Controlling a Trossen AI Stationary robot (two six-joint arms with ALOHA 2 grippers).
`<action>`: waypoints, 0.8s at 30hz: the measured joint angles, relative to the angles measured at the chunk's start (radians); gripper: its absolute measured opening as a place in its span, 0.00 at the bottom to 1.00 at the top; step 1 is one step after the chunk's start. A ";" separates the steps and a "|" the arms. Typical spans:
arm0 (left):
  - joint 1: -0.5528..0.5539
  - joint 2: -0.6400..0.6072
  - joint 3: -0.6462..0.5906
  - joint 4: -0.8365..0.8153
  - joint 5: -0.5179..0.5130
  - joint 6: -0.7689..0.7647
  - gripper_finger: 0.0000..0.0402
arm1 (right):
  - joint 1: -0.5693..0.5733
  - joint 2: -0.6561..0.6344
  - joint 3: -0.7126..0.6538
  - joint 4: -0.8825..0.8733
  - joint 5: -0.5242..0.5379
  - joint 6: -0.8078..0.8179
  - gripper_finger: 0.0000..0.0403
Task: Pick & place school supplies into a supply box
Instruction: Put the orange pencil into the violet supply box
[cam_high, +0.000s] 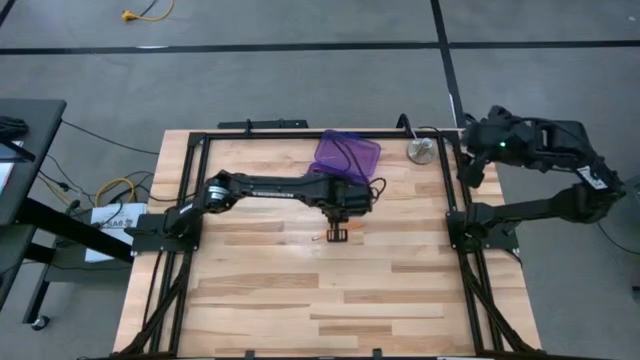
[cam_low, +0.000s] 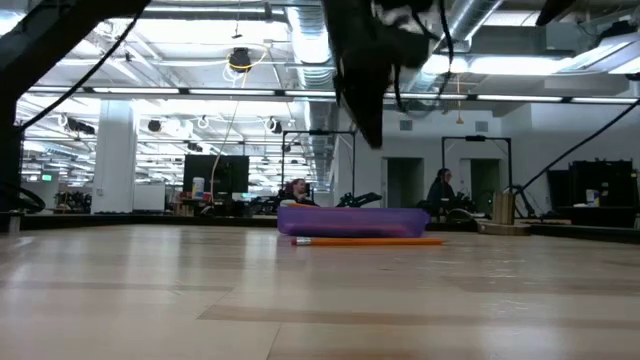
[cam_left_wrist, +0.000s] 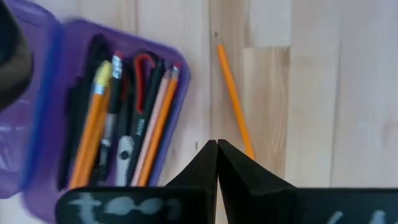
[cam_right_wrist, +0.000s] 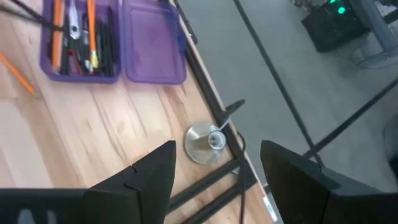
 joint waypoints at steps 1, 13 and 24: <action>0.000 -0.019 0.000 -0.003 0.000 0.003 0.00 | 0.000 -0.008 0.000 0.001 -0.007 0.007 0.57; -0.132 -0.359 0.002 0.139 0.117 0.031 0.00 | 0.000 -0.029 -0.001 0.088 -0.091 0.080 0.57; -0.188 -0.602 -0.446 0.538 0.243 0.094 0.00 | 0.000 -0.128 -0.271 0.216 -0.215 0.178 0.57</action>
